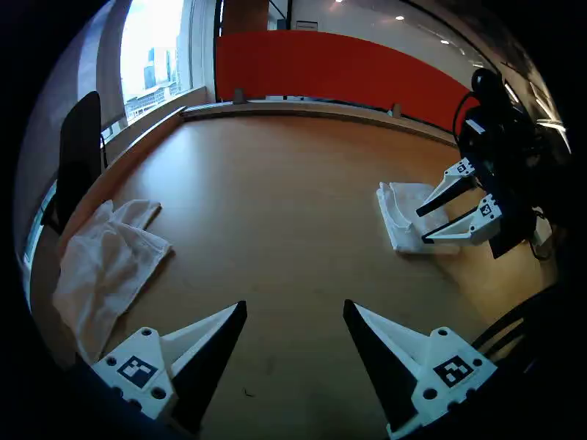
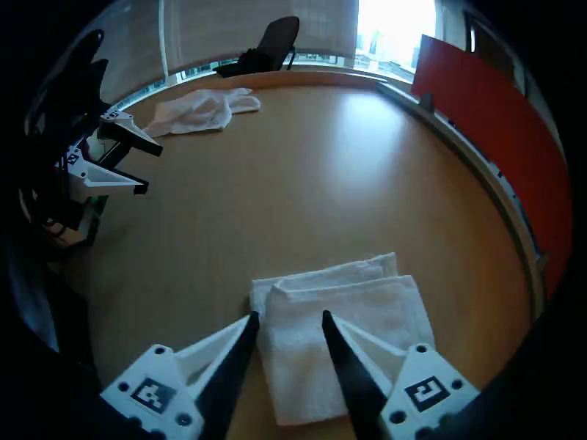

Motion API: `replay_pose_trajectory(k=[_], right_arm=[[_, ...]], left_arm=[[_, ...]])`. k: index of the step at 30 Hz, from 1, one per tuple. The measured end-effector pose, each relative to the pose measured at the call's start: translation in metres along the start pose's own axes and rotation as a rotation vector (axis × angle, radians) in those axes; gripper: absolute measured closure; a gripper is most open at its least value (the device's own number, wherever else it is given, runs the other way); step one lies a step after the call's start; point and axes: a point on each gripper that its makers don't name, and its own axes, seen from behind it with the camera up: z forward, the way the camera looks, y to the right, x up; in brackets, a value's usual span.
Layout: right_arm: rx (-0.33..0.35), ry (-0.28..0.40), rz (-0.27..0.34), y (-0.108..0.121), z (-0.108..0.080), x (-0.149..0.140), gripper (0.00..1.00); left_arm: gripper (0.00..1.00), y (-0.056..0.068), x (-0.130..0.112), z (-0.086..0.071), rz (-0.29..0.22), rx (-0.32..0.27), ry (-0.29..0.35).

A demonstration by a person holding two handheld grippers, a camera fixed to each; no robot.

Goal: Fold towel

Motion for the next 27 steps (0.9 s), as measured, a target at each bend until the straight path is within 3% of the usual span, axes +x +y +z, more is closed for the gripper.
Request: replay_pose_trajectory(k=[1,5,27], right_arm=[[-0.003,0.001,0.002,0.000,-0.001,-0.001,0.22],[-0.020,0.007,0.012,0.002,-0.004,-0.004,0.20],[-0.127,-0.019,0.122,0.008,-0.035,-0.062,0.20]], left_arm=[[0.02,0.000,0.000,0.000,-0.001,0.000,0.000],[0.02,0.000,0.001,-0.001,-0.003,0.002,0.002],[0.02,0.005,0.003,-0.004,0.013,-0.004,0.011]])
